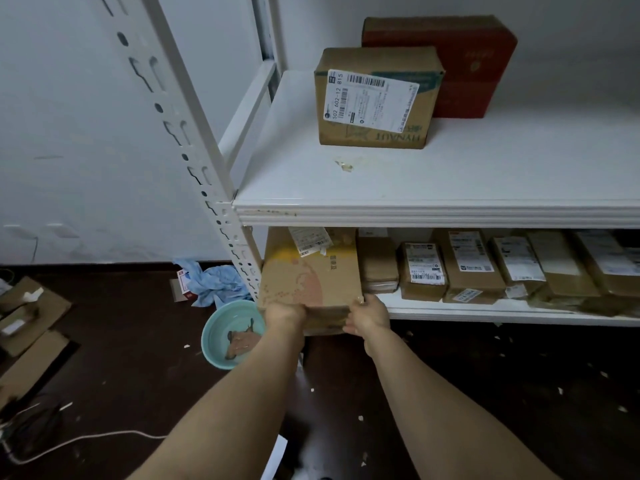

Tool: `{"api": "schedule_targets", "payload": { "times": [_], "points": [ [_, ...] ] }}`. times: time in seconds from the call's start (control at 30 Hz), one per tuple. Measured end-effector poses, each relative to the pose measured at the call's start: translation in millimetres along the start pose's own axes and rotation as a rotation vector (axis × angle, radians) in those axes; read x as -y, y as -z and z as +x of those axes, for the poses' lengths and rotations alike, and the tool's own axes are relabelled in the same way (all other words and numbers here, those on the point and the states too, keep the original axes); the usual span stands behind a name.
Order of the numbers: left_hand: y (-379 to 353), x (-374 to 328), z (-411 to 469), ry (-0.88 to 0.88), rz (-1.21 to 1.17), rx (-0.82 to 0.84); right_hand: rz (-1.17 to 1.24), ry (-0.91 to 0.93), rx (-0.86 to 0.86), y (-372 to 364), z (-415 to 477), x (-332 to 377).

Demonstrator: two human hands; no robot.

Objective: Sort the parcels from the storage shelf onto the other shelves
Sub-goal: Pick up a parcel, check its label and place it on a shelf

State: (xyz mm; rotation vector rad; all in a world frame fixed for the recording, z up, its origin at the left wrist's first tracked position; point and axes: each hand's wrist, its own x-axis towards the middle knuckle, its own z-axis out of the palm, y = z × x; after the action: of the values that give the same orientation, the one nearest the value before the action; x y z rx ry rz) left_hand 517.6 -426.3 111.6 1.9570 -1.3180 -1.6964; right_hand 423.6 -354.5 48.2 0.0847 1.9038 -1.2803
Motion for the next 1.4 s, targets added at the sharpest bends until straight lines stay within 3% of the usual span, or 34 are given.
{"api": "schedule_targets", "payload": {
  "times": [0.1,0.17,0.23,0.33,0.4,0.63,0.7,0.97,1.4],
  "points": [
    [-8.5,-0.3,1.0,-0.096,0.234,0.025,-0.154,0.027,-0.020,2.4,3.4,10.5],
    [-14.0,-0.4,-4.4,-0.241,0.558,0.028,-0.380,0.103,-0.070,12.0,9.8,14.0],
    [-19.3,-5.4,-5.4,-0.486,0.899,0.031,-0.636,0.177,-0.147,22.9,16.1,17.2],
    [-38.9,-10.2,7.7,-1.021,1.433,0.037,-0.908,0.250,-0.203,33.3,29.9,18.9],
    [-46.6,-14.0,15.6,-1.155,1.648,0.070,-1.029,0.316,-0.192,35.9,36.5,22.6],
    [-88.7,-34.2,38.7,-0.771,1.790,0.236,-1.210,0.359,-0.100,32.9,95.9,25.1],
    [-93.2,-35.8,45.6,-0.735,1.798,0.231,-1.308,0.355,-0.074,28.0,107.9,24.7],
    [-99.1,-40.0,59.2,-0.749,1.745,0.218,-1.408,0.318,-0.035,21.0,133.8,36.8],
    [-89.6,-39.9,47.7,-0.866,1.800,0.214,-1.450,0.499,-0.163,45.1,109.7,38.2]
  ]
}}
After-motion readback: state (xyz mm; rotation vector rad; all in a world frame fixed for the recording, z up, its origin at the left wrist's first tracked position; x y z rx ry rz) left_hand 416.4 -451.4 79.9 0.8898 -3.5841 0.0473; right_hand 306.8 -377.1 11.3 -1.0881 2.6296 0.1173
